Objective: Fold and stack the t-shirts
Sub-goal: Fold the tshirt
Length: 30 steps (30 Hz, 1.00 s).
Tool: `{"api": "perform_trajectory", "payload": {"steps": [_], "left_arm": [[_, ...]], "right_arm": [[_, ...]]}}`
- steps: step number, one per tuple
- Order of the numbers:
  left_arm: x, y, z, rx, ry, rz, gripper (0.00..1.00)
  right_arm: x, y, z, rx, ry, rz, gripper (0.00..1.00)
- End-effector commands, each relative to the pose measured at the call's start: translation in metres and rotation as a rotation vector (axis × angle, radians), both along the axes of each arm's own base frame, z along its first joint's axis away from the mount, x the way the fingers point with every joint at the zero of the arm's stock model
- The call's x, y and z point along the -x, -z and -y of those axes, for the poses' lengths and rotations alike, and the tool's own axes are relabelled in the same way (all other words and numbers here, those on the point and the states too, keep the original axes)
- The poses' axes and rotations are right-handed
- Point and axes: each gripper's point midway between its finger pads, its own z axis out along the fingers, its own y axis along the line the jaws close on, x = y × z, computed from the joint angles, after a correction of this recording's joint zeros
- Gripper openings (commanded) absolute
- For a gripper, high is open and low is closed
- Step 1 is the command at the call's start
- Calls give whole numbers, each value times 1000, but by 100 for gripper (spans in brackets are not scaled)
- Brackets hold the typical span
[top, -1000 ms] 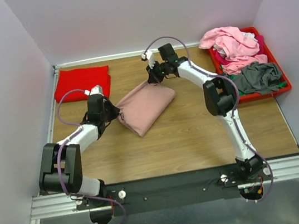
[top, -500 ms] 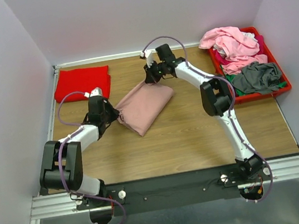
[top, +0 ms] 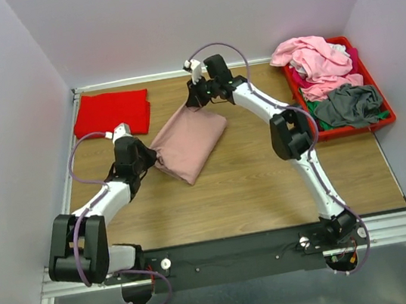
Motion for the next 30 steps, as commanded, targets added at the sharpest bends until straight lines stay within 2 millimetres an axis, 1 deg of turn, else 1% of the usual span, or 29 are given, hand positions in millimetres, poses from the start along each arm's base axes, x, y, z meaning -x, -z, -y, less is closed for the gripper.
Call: {"api": "perform_trajectory", "payload": {"steps": [1,2,3,4,5,6,7,12,15,16,18,19,20,21,22,23,24,25,26,27,28,29,30], "left_arm": [[5,25,-17,-4,-94,-70,0],[7,29,-16,2,-97,-80,0],[9,31,-17,7,-103,-88,0],[10,33,-18,19,-123,-97,0],[12,36,-21,21,-140,-107,0],[13,37,-22,20,-147,-109,0],[13,37,-23,18,-153,-109,0],[12,43,-27,18,-170,-131,0],[13,46,-32,2,-197,-146,0],[12,45,-36,-6,-212,-139,0],[14,48,-42,-15,-238,-155,0],[11,47,-48,-19,-258,-157,0],[12,51,-51,-42,-250,-179,0],[10,52,-53,-55,-248,-186,0],[3,49,-58,-60,-254,-190,0],[4,51,-62,-81,-249,-211,0],[-3,44,-65,-91,-257,-198,0],[-5,41,-67,-96,-256,-194,0],[-7,38,-68,-111,-246,-189,0],[-10,31,-69,-115,-242,-174,0],[-12,26,-68,-121,-227,-163,0],[-13,22,-70,-127,-228,-157,0],[-13,18,-71,-133,-226,-151,0]], "right_arm": [[-26,16,-11,21,149,58,11],[-27,19,-13,19,167,52,11],[-28,27,-16,37,190,59,11],[-31,30,-18,31,219,52,11],[-33,37,-19,51,257,58,11],[-34,35,-20,44,260,61,11],[-36,43,-20,58,286,64,11],[-38,54,-16,88,310,72,11],[-38,53,-16,89,305,77,14],[-38,51,-18,83,300,80,16],[-40,46,-18,72,304,83,24],[-40,42,-20,67,306,88,31],[-42,33,-20,59,310,101,37],[-43,28,-19,58,313,107,42],[-45,21,-16,60,323,122,53],[-42,20,-13,71,323,123,58],[-42,2,-10,65,326,145,64],[-42,-8,-6,60,326,154,64],[-37,-3,-1,88,305,156,65],[-37,-25,6,69,308,174,66],[-33,-29,7,59,289,164,66],[-29,-29,11,58,277,153,67],[-22,-21,16,67,259,126,68]]}}
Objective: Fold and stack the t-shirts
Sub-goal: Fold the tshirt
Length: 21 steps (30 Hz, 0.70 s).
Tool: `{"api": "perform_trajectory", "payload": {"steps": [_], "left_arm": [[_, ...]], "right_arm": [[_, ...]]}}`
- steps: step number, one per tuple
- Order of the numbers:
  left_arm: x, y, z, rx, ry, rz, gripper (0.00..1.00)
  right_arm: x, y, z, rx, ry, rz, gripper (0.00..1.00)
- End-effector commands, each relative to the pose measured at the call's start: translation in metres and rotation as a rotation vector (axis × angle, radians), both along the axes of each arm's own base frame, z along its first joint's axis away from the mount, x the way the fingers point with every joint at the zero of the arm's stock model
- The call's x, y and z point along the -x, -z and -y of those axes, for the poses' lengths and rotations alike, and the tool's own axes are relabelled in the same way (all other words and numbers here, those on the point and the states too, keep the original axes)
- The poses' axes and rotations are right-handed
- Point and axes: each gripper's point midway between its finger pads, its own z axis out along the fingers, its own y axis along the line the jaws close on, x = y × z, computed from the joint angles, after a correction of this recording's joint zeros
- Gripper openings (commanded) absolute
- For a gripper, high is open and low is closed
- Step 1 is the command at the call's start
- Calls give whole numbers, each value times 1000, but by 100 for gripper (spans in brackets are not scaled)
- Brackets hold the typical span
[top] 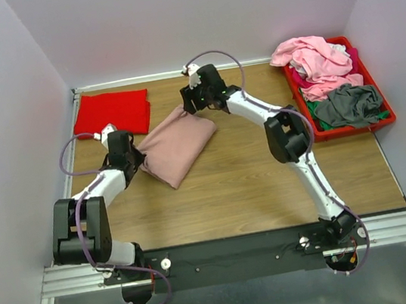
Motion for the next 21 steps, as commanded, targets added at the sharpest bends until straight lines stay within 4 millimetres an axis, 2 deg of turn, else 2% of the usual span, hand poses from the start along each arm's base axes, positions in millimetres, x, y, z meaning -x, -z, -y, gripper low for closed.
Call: {"api": "perform_trajectory", "payload": {"steps": [1,2,3,4,5,6,7,9,10,13,16,19,21], "left_arm": [[-3,-23,-18,-78,-14,31,0],[-3,-29,-18,-77,-5,46,0],[-3,-31,-19,-77,5,55,1],[-3,-40,-14,-54,35,83,9],[-3,-42,-14,-44,48,94,52],[-3,-45,-18,-32,49,107,54],[-3,-48,-16,2,88,121,67],[-4,-52,-25,34,98,145,75],[-5,-56,-22,63,132,161,97],[-4,-64,-32,89,135,184,98],[5,-92,-41,55,137,269,98],[18,-113,-33,54,181,347,98],[26,-116,-26,75,201,365,98]], "right_arm": [[2,-65,24,-51,-34,66,73],[6,-65,27,-59,-49,53,73],[15,-53,31,-61,-73,11,73],[23,-60,33,-102,-129,-7,80],[27,-59,34,-114,-139,-26,80],[30,-56,36,-125,-143,-49,81],[35,-52,39,-140,-162,-74,82],[38,-51,45,-154,-170,-96,83],[39,-49,47,-160,-171,-109,83],[54,-44,46,-213,-192,-197,83],[68,-33,46,-240,-201,-274,83],[82,-18,44,-268,-200,-370,83],[85,-13,43,-280,-190,-406,83]]}}
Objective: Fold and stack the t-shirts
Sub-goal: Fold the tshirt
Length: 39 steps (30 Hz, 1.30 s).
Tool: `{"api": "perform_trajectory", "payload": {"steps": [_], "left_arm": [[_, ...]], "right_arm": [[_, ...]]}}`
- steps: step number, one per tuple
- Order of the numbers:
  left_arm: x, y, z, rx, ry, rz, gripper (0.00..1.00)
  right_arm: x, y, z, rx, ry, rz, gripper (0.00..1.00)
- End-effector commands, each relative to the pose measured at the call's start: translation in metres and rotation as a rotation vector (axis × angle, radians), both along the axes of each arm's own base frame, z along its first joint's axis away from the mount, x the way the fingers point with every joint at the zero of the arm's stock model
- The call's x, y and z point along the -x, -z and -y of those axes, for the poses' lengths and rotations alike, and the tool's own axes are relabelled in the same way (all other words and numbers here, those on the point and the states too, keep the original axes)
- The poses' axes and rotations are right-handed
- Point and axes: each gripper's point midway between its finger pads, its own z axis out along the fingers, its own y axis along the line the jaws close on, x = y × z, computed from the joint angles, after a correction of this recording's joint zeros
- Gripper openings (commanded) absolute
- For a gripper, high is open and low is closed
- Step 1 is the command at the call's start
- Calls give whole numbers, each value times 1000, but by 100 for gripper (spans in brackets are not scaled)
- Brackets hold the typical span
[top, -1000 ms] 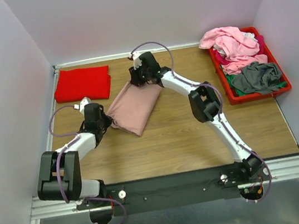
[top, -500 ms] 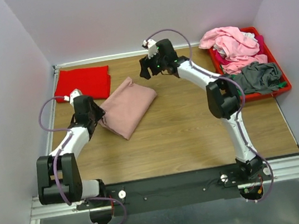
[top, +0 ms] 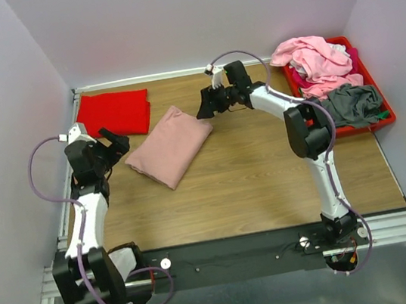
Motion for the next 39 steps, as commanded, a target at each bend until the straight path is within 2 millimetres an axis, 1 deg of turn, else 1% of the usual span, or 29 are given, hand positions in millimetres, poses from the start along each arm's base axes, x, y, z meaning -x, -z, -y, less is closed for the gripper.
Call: {"api": "perform_trajectory", "payload": {"steps": [1,2,4,6,7,11,14,15,16,17,18,19,21,22,23,24,25,26,28,29,30,31,32,33,34,35,36,37,39], "left_arm": [[20,-13,23,38,115,71,99],[25,-19,30,52,142,94,98],[35,-11,38,91,162,80,98],[44,-14,49,125,207,101,98],[49,-5,52,142,218,82,98],[67,8,69,208,283,54,98],[73,14,77,247,293,31,98],[75,16,78,274,278,9,98],[75,19,78,281,270,-5,98],[76,23,80,288,258,-23,98],[78,29,81,303,245,-51,98],[79,35,81,309,235,-77,98],[85,45,82,328,215,-117,98],[86,48,83,336,212,-124,98],[87,49,85,340,209,-126,98],[91,52,94,348,223,-141,98],[91,53,93,351,214,-143,98],[94,55,101,350,237,-151,98],[95,58,107,340,250,-162,98],[95,62,110,327,265,-173,98],[93,62,108,318,262,-165,98],[98,65,123,309,314,-177,98],[96,66,128,300,339,-169,98],[99,69,136,294,378,-179,98],[97,67,136,286,384,-161,98],[100,68,145,283,426,-163,98],[99,65,149,270,454,-137,99],[100,67,154,267,477,-139,98],[100,62,162,267,515,-109,98]], "right_arm": [[24,13,-8,-48,-31,-148,83],[24,22,-7,-38,-21,-163,83],[25,31,-5,-21,-8,-178,83],[26,41,-3,-8,3,-205,82],[27,43,-3,-6,3,-213,78],[39,62,4,30,10,-266,69],[49,67,8,40,1,-292,53],[56,71,10,48,-7,-307,45],[59,67,11,47,-10,-313,34],[62,66,12,50,-13,-313,28],[70,73,17,66,-13,-329,22],[70,63,23,70,0,-313,13],[81,59,39,88,21,-318,8],[90,71,48,103,28,-352,7],[92,55,53,96,33,-326,7],[104,53,66,106,41,-327,7],[112,64,74,124,49,-355,7],[113,46,80,117,54,-313,7],[125,43,93,124,77,-317,7],[143,52,102,139,79,-352,7],[147,39,105,133,74,-316,8],[152,37,110,139,77,-308,9],[164,42,115,151,75,-323,12],[164,30,118,149,80,-282,19],[166,26,119,147,77,-267,19],[163,20,126,150,95,-246,41],[162,16,130,151,98,-227,51],[155,5,139,144,126,-195,65],[146,-3,151,145,127,-144,71]]}}
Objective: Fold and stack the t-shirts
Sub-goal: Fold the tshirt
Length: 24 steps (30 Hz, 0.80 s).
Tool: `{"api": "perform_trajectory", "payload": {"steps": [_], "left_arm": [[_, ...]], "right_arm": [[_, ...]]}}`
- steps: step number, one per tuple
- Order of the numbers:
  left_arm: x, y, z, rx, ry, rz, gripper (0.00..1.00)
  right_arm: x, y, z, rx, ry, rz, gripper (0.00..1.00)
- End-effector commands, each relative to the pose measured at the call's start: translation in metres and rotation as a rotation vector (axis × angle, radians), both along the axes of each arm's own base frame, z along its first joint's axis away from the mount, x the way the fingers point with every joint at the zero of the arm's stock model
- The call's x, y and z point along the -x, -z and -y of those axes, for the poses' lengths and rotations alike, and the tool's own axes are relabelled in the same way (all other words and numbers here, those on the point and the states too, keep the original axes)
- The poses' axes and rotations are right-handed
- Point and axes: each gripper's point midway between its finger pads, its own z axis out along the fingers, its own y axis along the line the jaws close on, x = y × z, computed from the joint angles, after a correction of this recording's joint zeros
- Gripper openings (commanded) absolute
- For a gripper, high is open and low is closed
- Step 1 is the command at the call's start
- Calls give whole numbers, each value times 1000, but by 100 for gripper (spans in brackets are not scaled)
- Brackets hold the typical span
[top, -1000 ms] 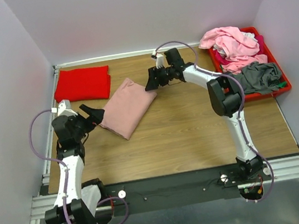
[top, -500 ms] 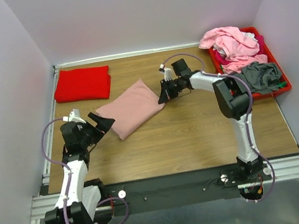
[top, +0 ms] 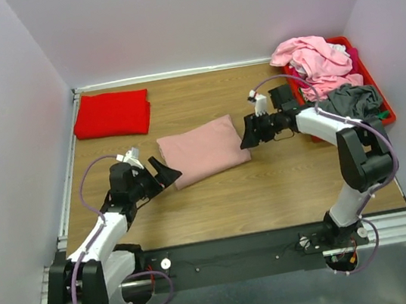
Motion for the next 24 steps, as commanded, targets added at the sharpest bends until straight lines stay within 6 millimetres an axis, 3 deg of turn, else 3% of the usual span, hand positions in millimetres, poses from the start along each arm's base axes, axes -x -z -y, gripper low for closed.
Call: {"api": "perform_trajectory", "payload": {"steps": [1,3,5,8,11,12,14,15,16,18,19,21,22,24], "left_arm": [[-7,-11,13,-4,67,107,98],[-7,-7,17,-18,80,99,94],[-12,-5,12,-57,56,92,76],[-22,2,-7,-160,-42,63,56],[-27,4,-15,-194,-84,56,42],[-31,-2,-13,-181,-78,83,41],[-30,-7,-7,-157,-49,107,41],[-37,-21,-1,-126,-35,171,36],[-41,-30,4,-109,-15,193,23],[-49,-41,10,-95,14,220,12],[-53,-54,19,-69,55,245,10],[-58,-50,29,-43,108,227,5],[-58,-53,37,-20,153,229,4],[-59,-34,43,-19,194,176,0]], "right_arm": [[-19,-23,27,25,15,136,73],[-19,-28,28,8,-26,172,73],[-13,-33,26,-14,-84,208,73],[-7,-36,19,-58,-137,214,68],[-9,-44,12,-106,-175,228,51],[-8,-50,4,-152,-208,227,42],[-8,-50,1,-181,-226,214,37],[-8,-53,-9,-252,-267,186,36],[-4,-59,-17,-311,-300,164,30],[-11,-64,-26,-367,-320,131,26],[-11,-49,-32,-377,-323,74,25],[-17,-46,-42,-394,-331,40,25],[-17,-28,-46,-388,-325,-15,25],[-22,-18,-51,-388,-309,-62,25]]}}
